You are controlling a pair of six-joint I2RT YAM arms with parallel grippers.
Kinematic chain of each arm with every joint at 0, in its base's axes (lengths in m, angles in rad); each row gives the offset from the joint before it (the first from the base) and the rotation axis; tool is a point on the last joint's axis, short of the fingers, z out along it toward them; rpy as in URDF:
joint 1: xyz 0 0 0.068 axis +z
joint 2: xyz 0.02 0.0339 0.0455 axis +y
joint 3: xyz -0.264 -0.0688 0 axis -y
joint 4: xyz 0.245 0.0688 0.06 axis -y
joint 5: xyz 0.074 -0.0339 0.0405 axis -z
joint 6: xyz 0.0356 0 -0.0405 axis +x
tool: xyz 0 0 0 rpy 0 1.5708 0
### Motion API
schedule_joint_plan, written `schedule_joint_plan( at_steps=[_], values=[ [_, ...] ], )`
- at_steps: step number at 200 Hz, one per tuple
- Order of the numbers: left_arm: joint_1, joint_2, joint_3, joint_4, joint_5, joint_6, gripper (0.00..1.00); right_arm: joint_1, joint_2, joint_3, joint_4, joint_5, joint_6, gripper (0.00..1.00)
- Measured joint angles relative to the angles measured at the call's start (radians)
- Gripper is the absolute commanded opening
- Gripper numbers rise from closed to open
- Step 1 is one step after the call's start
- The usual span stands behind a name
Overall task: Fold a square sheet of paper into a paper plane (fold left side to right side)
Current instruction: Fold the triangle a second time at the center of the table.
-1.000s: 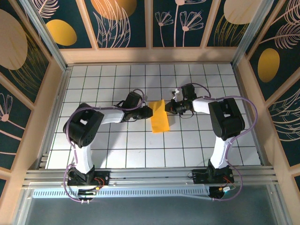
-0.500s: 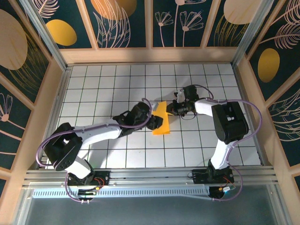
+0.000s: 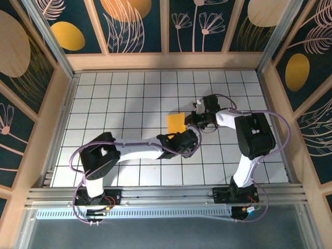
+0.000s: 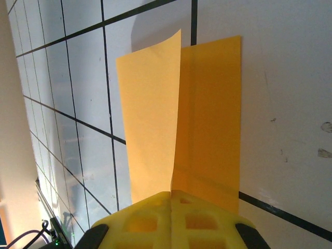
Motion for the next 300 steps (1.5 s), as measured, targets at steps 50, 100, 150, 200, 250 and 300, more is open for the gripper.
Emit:
schedule_joint_plan(
  at_steps=[50, 100, 150, 200, 250, 300],
  values=[
    [-0.015, 0.1, 0.062, -0.095, -0.124, 0.03, 0.61, 0.0, 0.0, 0.0, 0.0, 0.0, 0.0, 0.0],
    [-0.015, 0.101, 0.061, -0.116, -0.176, 0.054, 0.16, 0.0, 0.0, 0.0, -0.003, 0.005, -0.001, 0.0],
    [-0.005, 0.035, 0.027, -0.085, -0.146, 0.056, 0.03, -0.002, -0.016, 0.0, -0.035, 0.01, -0.009, 0.13],
    [0.092, -0.051, -0.049, 0.027, 0.111, 0.016, 0.01, -0.056, -0.182, -0.044, -0.013, 0.039, -0.035, 0.4],
    [0.225, -0.074, -0.171, 0.191, 0.452, -0.089, 0.05, -0.127, -0.349, -0.159, -0.01, 0.072, -0.085, 0.37],
    [0.306, -0.038, -0.204, 0.367, 0.704, -0.239, 0.06, -0.126, -0.425, -0.315, -0.024, 0.056, -0.111, 0.03]
  ],
)
